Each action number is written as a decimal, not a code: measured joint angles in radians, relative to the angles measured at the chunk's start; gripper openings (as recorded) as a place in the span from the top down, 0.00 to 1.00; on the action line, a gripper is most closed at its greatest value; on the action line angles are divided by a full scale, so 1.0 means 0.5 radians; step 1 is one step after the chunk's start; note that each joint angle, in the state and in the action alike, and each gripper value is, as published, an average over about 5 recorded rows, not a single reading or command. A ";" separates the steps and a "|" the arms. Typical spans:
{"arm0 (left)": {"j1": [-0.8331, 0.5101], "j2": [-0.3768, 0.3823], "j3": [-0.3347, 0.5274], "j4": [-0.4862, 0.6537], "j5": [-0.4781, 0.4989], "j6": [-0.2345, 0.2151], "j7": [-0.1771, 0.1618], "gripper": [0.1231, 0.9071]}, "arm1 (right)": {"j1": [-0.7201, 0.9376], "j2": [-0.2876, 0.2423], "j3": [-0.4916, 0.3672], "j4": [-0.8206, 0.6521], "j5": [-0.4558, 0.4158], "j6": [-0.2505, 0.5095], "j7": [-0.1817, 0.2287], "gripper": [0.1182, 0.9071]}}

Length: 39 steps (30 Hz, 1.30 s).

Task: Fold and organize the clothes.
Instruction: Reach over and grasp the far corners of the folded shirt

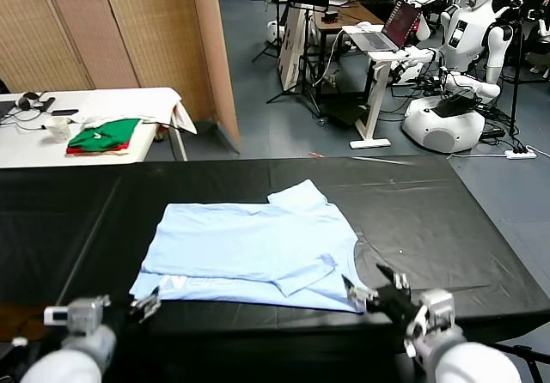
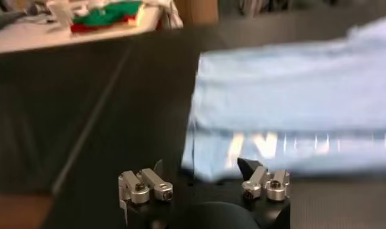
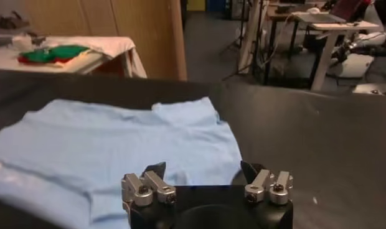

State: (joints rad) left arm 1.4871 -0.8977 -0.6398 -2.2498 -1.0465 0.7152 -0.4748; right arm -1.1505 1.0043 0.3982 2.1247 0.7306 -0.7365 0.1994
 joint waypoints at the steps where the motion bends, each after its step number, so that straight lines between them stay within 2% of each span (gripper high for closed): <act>1: -0.080 0.013 0.015 0.044 -0.045 0.003 0.030 0.00 | 0.073 0.004 -0.028 -0.056 0.010 0.000 0.000 0.00; 7: -0.583 0.065 0.190 0.407 -0.123 0.045 0.181 0.00 | 0.480 0.049 -0.220 -0.401 0.022 0.000 0.001 0.00; 13: -1.057 0.051 0.478 0.821 0.041 0.045 0.319 0.00 | 0.771 0.119 -0.378 -0.738 -0.036 0.000 -0.013 0.00; 19: -1.391 -0.008 0.712 1.147 0.182 0.045 0.423 0.00 | 0.978 0.214 -0.490 -1.027 -0.087 0.000 -0.083 0.00; 23: -1.519 -0.057 0.791 1.318 0.241 0.045 0.467 0.00 | 1.085 0.271 -0.552 -1.194 -0.107 0.000 -0.126 0.00; 29: -1.603 -0.100 0.830 1.524 0.306 0.045 0.526 0.00 | 1.206 0.349 -0.626 -1.398 -0.136 0.000 -0.134 0.00; 35: -1.623 -0.127 0.832 1.639 0.319 0.044 0.532 0.00 | 1.232 0.394 -0.655 -1.503 -0.155 0.000 -0.140 0.00; 39: -1.623 -0.134 0.832 1.656 0.309 0.044 0.526 0.02 | 1.239 0.408 -0.664 -1.538 -0.173 0.000 -0.162 0.04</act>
State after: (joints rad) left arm 0.6756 -0.9647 -0.2238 -1.4219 -0.8922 0.7372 -0.2116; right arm -0.5308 1.2084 0.0663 1.3558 0.6443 -0.7365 0.1184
